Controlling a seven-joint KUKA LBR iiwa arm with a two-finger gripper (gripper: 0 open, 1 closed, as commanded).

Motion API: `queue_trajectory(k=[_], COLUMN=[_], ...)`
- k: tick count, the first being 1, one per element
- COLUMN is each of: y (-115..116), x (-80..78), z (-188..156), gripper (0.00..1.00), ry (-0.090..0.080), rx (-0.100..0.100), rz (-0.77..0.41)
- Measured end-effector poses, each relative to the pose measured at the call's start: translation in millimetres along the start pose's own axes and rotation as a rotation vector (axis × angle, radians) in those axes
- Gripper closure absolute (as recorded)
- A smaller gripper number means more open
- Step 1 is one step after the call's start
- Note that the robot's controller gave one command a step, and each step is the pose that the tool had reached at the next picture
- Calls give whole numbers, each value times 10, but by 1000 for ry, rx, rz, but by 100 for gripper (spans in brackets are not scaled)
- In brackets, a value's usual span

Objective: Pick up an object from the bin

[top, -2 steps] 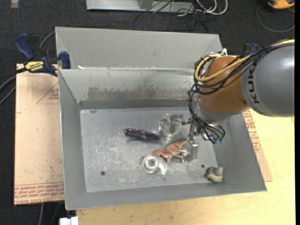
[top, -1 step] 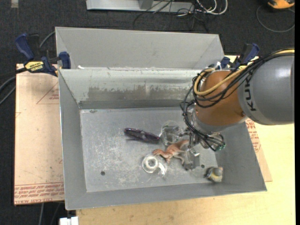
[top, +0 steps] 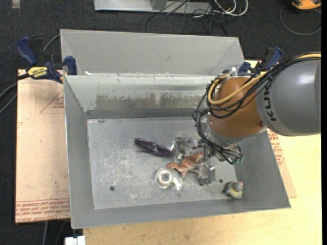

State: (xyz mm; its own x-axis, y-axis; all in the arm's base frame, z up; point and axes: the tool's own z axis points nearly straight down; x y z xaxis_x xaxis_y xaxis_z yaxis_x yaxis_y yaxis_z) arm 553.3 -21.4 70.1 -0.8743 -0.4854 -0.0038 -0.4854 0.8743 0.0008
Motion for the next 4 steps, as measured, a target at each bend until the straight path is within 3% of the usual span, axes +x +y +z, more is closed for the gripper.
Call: queue_trajectory(k=[1, 2, 4], y=[-74, -14, -3], x=[37, -42, -37], z=[1, -34, -64], gripper=[0, 100, 100], ry=[-3, -15, -12], rx=[1, 5, 3], rz=[42, 4, 3])
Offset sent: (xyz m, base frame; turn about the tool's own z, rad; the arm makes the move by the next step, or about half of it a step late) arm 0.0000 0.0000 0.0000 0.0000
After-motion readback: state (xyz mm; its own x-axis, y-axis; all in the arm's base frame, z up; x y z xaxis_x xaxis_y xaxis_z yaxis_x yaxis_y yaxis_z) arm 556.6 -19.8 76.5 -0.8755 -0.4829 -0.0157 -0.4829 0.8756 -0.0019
